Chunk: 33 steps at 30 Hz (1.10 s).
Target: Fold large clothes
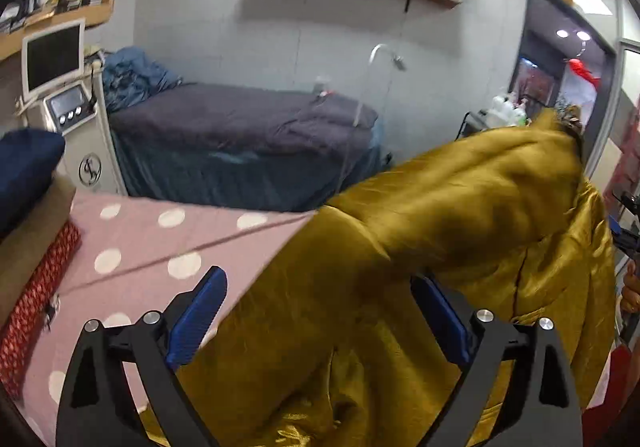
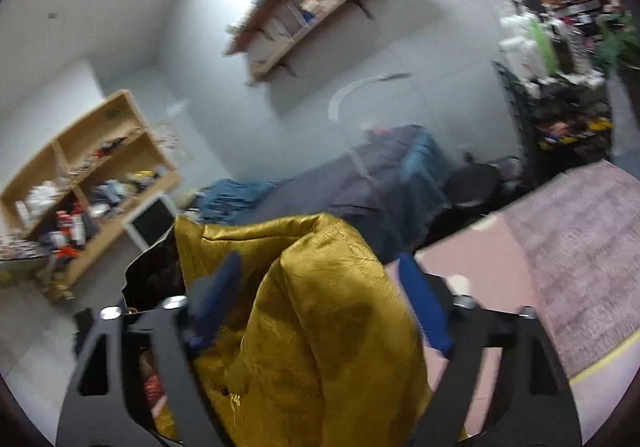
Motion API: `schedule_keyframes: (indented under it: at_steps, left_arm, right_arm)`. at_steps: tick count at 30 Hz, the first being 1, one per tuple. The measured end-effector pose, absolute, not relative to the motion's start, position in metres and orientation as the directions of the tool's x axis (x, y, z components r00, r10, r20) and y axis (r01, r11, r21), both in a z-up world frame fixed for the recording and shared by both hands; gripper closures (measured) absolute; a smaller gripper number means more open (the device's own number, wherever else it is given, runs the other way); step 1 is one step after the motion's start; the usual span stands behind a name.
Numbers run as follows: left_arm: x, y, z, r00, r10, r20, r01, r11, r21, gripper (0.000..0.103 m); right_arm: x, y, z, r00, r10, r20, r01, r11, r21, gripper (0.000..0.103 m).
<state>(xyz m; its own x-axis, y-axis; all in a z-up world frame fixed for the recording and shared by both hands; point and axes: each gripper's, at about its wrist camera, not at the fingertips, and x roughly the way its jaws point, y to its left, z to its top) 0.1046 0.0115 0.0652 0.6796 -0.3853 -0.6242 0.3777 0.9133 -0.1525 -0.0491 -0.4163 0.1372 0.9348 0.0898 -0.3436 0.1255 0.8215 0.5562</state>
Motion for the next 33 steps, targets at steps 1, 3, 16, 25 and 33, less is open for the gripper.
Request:
schedule_keyframes:
  at_steps: [1, 3, 16, 25, 33]
  left_arm:
    - [0.113, 0.01, 0.042, 0.649, -0.387, -0.655, 0.37, 0.913, -0.172, 0.011]
    - [0.125, 0.009, -0.007, 0.59, -0.305, -0.748, 0.297, 0.943, -0.15, 0.011]
    - [0.079, 0.054, -0.142, 0.457, -0.178, -0.871, 0.121, 0.983, -0.138, 0.006]
    - [0.058, 0.07, -0.066, 0.54, -0.271, -0.797, 0.16, 0.962, -0.219, 0.006]
    - [0.02, 0.196, -0.007, 0.693, -0.129, -0.709, -0.043, 0.975, -0.22, 0.006]
  right_arm:
    - [-0.042, -0.415, 0.113, 0.913, 0.046, -0.406, 0.203, 0.813, 0.547, 0.017]
    - [-0.032, -0.409, 0.066, 0.857, 0.043, -0.513, 0.278, 0.799, 0.533, 0.017]
    - [-0.08, -0.252, -0.11, 0.571, -0.152, -0.806, 0.215, 0.976, -0.032, 0.016]
    - [-0.095, -0.271, -0.086, 0.577, -0.137, -0.806, 0.26, 0.965, 0.022, 0.016]
    - [-0.13, -0.286, -0.078, 0.61, -0.071, -0.789, 0.309, 0.939, 0.154, 0.016]
